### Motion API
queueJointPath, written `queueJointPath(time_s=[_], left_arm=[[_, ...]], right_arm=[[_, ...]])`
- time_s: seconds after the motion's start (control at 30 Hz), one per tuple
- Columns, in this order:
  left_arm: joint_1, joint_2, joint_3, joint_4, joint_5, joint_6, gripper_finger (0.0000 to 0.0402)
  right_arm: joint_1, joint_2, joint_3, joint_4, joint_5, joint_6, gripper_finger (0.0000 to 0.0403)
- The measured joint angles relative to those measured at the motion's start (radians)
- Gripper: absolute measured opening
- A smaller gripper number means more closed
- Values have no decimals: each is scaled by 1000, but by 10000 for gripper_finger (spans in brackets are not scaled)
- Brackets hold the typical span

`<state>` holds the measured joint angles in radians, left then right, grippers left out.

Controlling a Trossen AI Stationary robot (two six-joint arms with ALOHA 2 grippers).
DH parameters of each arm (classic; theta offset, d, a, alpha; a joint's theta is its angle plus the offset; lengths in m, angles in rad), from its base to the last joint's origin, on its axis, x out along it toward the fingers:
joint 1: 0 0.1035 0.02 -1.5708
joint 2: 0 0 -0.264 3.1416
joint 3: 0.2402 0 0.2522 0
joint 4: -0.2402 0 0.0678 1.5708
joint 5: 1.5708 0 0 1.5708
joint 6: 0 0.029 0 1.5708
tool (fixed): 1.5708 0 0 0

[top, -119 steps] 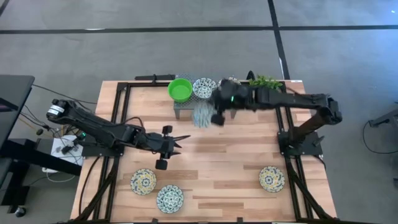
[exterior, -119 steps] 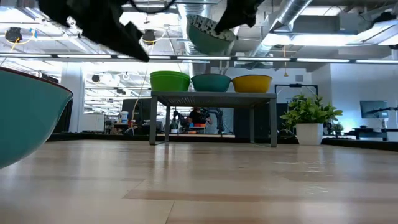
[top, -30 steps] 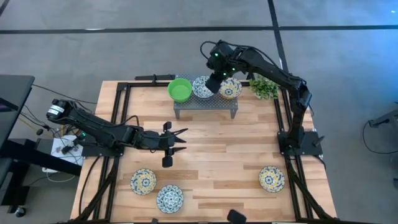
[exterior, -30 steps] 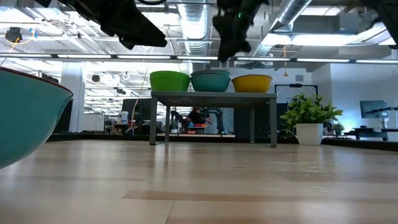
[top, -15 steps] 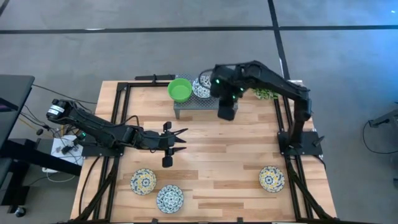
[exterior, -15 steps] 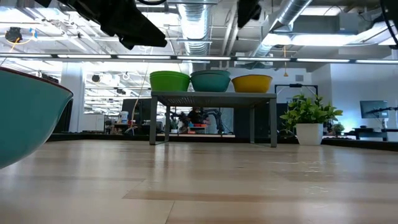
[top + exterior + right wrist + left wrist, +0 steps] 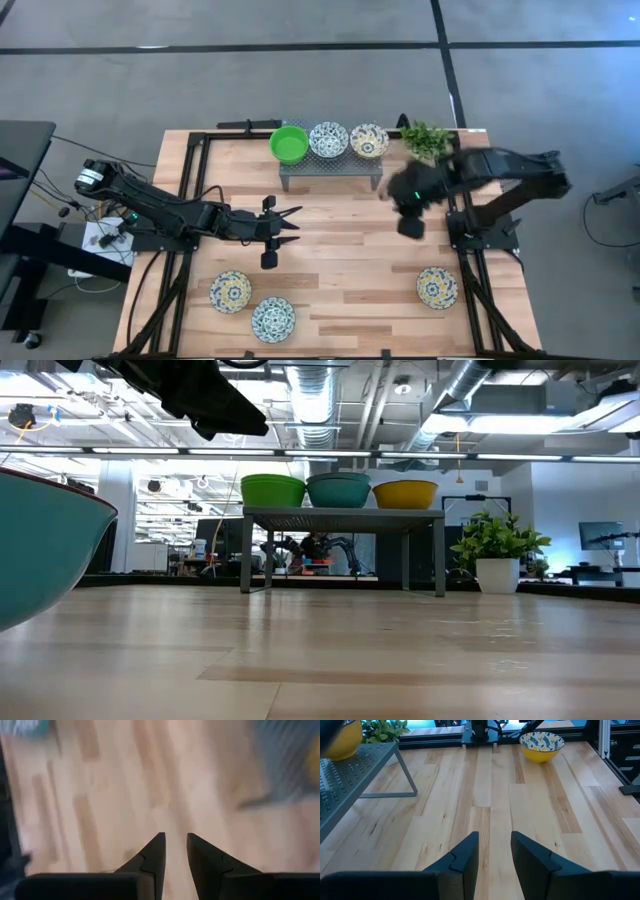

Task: Pick & Place Mini bowls
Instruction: Stack the right yellow patterned bowl on top of the yellow patterned bowl on the shelf

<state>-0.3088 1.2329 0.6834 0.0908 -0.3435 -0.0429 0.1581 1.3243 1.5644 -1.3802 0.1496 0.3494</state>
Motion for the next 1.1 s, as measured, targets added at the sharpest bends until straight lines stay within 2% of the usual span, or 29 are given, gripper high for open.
queueJointPath(time_s=[0.2, 0.37, 0.5, 0.8, 1.1], left_arm=[[0, 0, 0, 0, 0, 0, 115], [0, 0, 0, 1, 0, 0, 115], [0, 0, 0, 14, 0, 0, 115], [0, 0, 1, 55, 0, 0, 115], [0, 0, 1, 67, 0, 3, 115]], right_arm=[[137, -146, -309, -10, -105, 251, 75], [220, -180, -447, 2, -188, 437, 75], [236, -149, -510, 4, -276, 509, 78], [275, 9, -581, 107, -420, 481, 113], [310, 138, -581, 69, -422, 375, 123]])
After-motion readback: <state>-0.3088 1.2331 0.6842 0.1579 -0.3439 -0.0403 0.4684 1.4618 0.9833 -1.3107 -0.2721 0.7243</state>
